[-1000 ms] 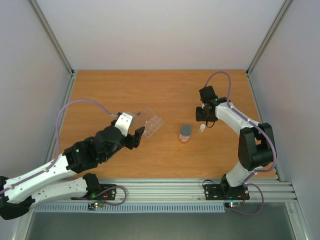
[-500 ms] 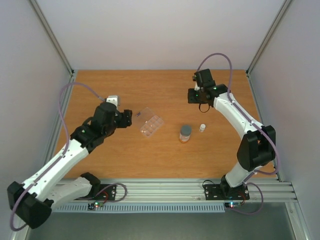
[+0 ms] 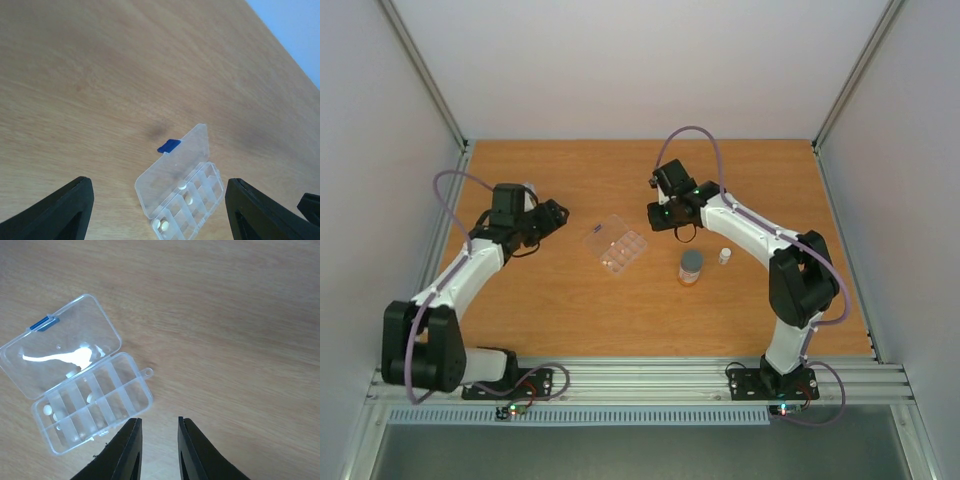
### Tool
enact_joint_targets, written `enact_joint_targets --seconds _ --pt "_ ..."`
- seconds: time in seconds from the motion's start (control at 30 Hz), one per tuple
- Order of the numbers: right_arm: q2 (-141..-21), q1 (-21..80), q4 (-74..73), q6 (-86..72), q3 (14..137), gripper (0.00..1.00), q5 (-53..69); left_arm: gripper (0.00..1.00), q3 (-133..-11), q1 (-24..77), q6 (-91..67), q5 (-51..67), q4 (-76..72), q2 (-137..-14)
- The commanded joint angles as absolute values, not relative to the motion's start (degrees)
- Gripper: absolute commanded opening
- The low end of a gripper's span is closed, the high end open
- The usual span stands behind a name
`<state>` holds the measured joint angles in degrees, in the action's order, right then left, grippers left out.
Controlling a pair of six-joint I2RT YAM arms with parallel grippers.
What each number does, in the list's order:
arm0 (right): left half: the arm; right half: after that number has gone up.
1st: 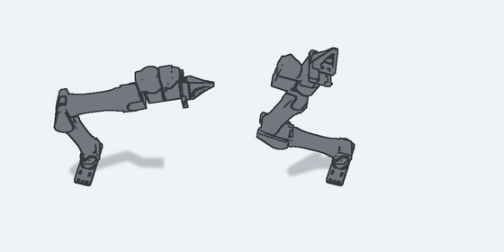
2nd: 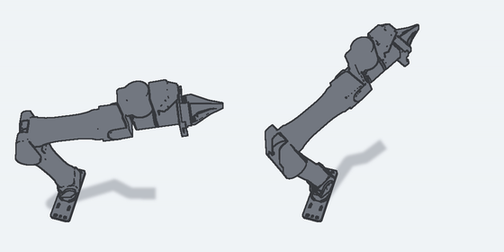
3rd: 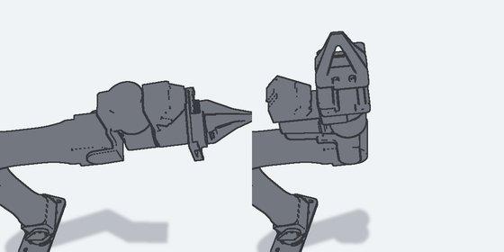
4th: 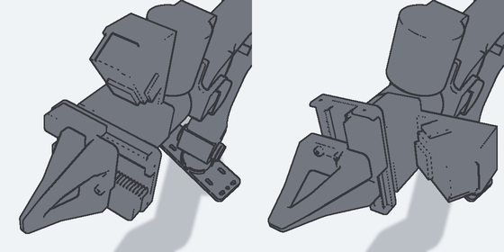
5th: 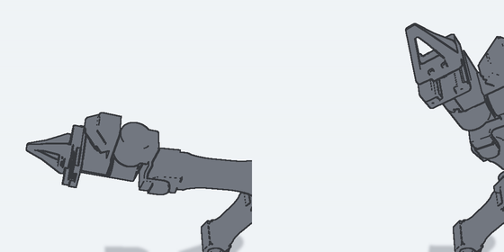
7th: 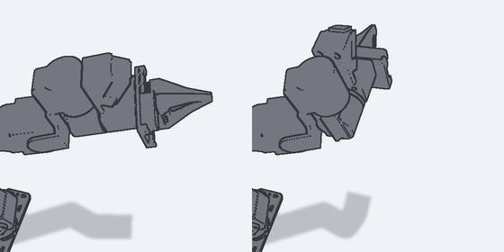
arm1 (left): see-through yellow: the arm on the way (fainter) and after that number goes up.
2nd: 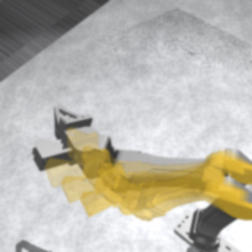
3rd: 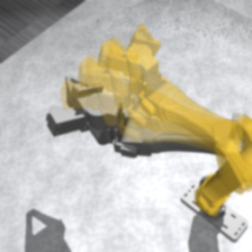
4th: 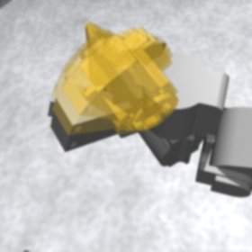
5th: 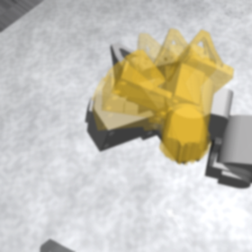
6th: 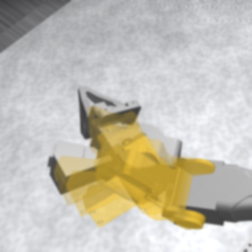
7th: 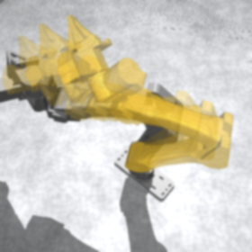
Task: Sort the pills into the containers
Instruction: Close the pill container at the center of the board.
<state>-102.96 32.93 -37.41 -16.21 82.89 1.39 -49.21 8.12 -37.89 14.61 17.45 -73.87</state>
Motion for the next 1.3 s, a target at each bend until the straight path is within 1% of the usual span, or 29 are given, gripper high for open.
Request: enact_joint_targets --seconds 0.0,0.17,0.33,0.37,0.43,0.5,0.57,0.6,0.67,0.73,0.83,1.07,1.27 --pt "-105.3 34.4 -34.7 -15.8 83.6 0.21 3.5 0.74 -47.4 5.6 -42.8 25.2 9.8 -80.0" --pt "-107.2 35.2 -33.1 -15.1 82.1 0.19 5.2 0.69 -48.0 5.3 -44.8 29.9 6.3 -87.1" --pt "-108.6 35.7 -32.1 -14.7 81.0 0.18 6.0 0.50 -50.6 5.2 -45.4 32.5 6.8 -93.8" --pt "-108.9 35.8 -31.9 -14.6 80.8 0.18 6.3 0.48 -51.1 5.2 -45.6 32.7 6.8 -94.9" --pt "-109.4 35.9 -31.7 -14.4 80.6 0.16 6.7 0.47 -51.8 5.2 -45.6 32.2 6.8 -96.3" --pt "-110.0 36.0 -31.4 -14.3 80.4 0.16 7.0 0.41 -52.5 5.0 -45.5 32.0 6.9 -97.6" --pt "-110.5 36.2 -31.0 -14.2 80.1 0.15 7.2 0.38 -53.4 4.9 -45.2 32.0 7.0 -99.2" --pt "-110.7 36.3 -30.8 -14.2 80.0 0.15 7.4 0.33 -53.7 4.7 -45.1 32.3 6.9 -99.9" --pt "-111.3 36.3 -30.5 -14.1 80.1 0.12 7.7 0.29 -54.5 4.7 -44.9 32.8 6.8 -101.3" --pt "-112.0 36.2 -30.5 -14.0 80.4 0.12 8.3 0.22 -55.5 4.7 -44.5 33.3 7.1 -102.7" --pt "-112.9 36.4 -30.3 -14.0 80.4 0.11 9.0 0.16 -56.1 4.7 -44.1 33.5 7.4 -104.1" --pt "-114.1 36.8 -29.6 -14.0 80.2 0.11 9.9 0.08 -56.3 4.7 -43.1 35.0 7.5 -105.9" --pt "-115.1 37.0 -29.5 -14.0 80.6 0.10 10.6 0.03 -55.9 4.7 -42.2 36.6 7.8 -106.4"
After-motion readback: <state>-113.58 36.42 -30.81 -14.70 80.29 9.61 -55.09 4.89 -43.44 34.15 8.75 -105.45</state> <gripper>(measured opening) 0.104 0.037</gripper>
